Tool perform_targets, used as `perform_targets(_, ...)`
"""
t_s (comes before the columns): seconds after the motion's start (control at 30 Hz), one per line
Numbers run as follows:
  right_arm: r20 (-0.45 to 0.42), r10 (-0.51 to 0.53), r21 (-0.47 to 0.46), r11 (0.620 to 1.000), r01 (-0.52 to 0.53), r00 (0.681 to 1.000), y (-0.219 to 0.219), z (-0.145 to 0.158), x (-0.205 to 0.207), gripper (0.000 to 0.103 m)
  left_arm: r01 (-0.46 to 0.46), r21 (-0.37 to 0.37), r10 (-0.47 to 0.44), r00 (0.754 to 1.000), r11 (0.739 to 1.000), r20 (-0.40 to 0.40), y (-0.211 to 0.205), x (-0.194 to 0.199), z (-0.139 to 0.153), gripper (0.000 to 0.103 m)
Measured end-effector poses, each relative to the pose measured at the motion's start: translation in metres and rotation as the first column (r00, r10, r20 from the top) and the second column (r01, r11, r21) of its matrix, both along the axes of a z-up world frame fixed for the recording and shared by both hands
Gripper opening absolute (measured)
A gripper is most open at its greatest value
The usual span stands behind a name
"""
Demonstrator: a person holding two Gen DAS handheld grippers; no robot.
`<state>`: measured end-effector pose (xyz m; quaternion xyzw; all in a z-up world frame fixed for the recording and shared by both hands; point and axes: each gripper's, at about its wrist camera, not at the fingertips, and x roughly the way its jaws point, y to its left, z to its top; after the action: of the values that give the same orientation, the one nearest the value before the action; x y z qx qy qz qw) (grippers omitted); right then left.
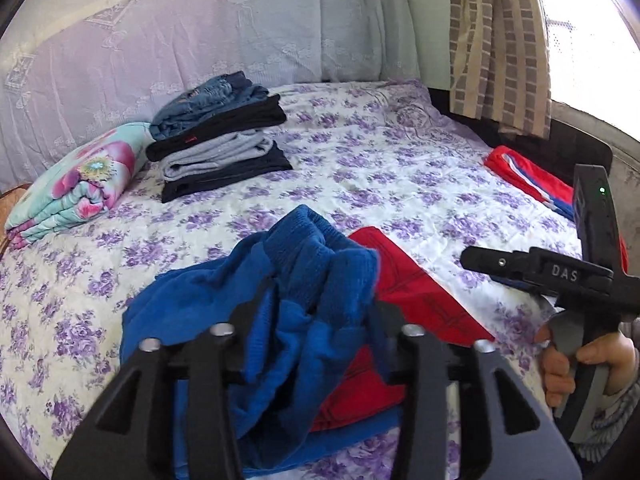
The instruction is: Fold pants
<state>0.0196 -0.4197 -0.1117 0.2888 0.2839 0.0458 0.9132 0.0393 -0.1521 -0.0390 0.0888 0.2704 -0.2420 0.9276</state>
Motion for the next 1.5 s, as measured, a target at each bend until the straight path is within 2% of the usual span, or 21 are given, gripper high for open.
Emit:
perform_targets(0.1,0.002,0.001,0.003,1.000,-0.001,1.000,-0.001,0.000,0.000,0.100,0.008,-0.014,-0.007,1.000,1.000,0.022,0.006,-0.004,0.009,0.028)
perform_targets(0.23,0.003,0.004,0.006,1.000,-0.004,1.000,-0.001,0.000,0.001,0.100,0.001,-0.102,0.005,0.998,0.995,0.061,0.028,-0.010,0.052,0.027)
perform_targets(0.33,0.005,0.004,0.008,1.000,-0.005,1.000,-0.001,0.000,0.001,0.100,0.023,-0.117,-0.010,0.994,0.993,0.105,0.029,-0.019,0.078,0.027)
perform_targets(0.4,0.010,0.005,0.015,1.000,-0.005,1.000,-0.002,0.000,0.001,0.100,0.063,-0.103,-0.052,0.993,0.993,0.104,0.015,-0.024,0.084,0.027)
perform_targets(0.47,0.021,0.004,0.028,1.000,-0.005,1.000,-0.004,0.000,0.000,0.100,0.096,-0.058,-0.091,0.992,0.994,0.090,-0.006,-0.025,0.073,0.028)
perform_targets(0.53,0.044,-0.007,0.054,0.999,0.004,0.999,-0.007,0.000,-0.004,0.099,0.114,-0.011,-0.114,0.993,0.993,0.029,-0.030,-0.019,0.043,0.028)
perform_targets(0.6,0.073,-0.022,0.086,0.996,0.015,0.997,-0.012,0.000,-0.007,0.099,0.118,0.026,-0.116,0.991,0.993,-0.068,-0.048,-0.008,0.002,0.029)
perform_targets(0.63,0.086,-0.028,0.102,0.995,0.019,0.996,-0.014,0.000,-0.009,0.099,0.124,0.034,-0.121,0.989,0.992,-0.084,-0.052,-0.008,-0.012,0.029)
perform_targets(0.67,0.090,-0.030,0.108,0.994,0.020,0.995,-0.015,-0.001,-0.010,0.099,0.135,0.039,-0.133,0.989,0.990,-0.068,-0.055,-0.012,-0.022,0.033)
perform_targets(0.7,0.087,-0.030,0.105,0.994,0.021,0.996,-0.015,-0.001,-0.009,0.099,0.140,0.073,-0.139,0.990,0.987,-0.018,-0.060,-0.023,-0.026,0.036)
perform_targets(0.73,0.079,-0.030,0.094,0.995,0.022,0.996,-0.013,0.000,-0.008,0.099,0.152,0.102,-0.154,0.988,0.983,0.011,-0.062,-0.031,-0.024,0.043)
perform_targets(0.77,0.073,-0.029,0.087,0.996,0.023,0.997,-0.012,0.000,-0.007,0.099,0.173,0.096,-0.175,0.984,0.980,0.015,-0.062,-0.035,-0.020,0.056)
perform_targets(0.87,0.070,-0.030,0.086,0.996,0.024,0.997,-0.012,0.000,-0.006,0.099,0.215,-0.022,-0.215,0.976,0.976,0.031,-0.041,-0.052,0.003,0.062)
perform_targets(0.9,0.067,-0.030,0.083,0.996,0.024,0.997,-0.012,-0.001,-0.006,0.099,0.204,-0.040,-0.203,0.978,0.978,0.043,-0.032,-0.055,0.010,0.067)
perform_targets(1.0,0.043,-0.033,0.050,0.998,0.031,0.999,-0.008,0.004,-0.003,0.099,0.122,-0.101,-0.117,0.992,0.987,0.056,0.001,-0.048,0.029,0.079)
perform_targets(1.1,0.082,0.043,-0.041,0.998,-0.040,0.996,0.010,0.033,0.002,0.099,0.059,-0.155,-0.059,0.998,0.986,0.001,0.022,-0.030,0.032,0.079)
perform_targets(1.23,0.069,0.158,-0.186,0.972,-0.143,0.985,0.048,0.067,0.020,0.099,0.012,-0.097,-0.023,0.994,0.995,-0.107,0.017,-0.007,0.003,0.079)
perform_targets(1.3,0.008,0.176,-0.274,0.947,-0.167,0.984,0.065,0.064,0.033,0.099,0.005,-0.052,-0.012,0.990,0.999,-0.143,0.010,-0.003,-0.020,0.079)
perform_targets(1.37,-0.083,0.162,-0.388,0.903,-0.182,0.983,0.078,0.045,0.050,0.099,-0.009,-0.016,0.007,0.991,1.000,-0.132,0.007,-0.006,-0.037,0.079)
perform_targets(1.4,-0.096,0.151,-0.407,0.896,-0.177,0.984,0.077,0.036,0.056,0.099,-0.010,0.001,0.010,0.993,1.000,-0.119,0.005,-0.009,-0.042,0.079)
perform_targets(1.5,-0.144,0.146,-0.277,0.944,-0.181,0.979,0.054,0.023,0.068,0.099,0.003,-0.001,-0.003,0.994,1.000,-0.106,0.005,-0.013,-0.037,0.079)
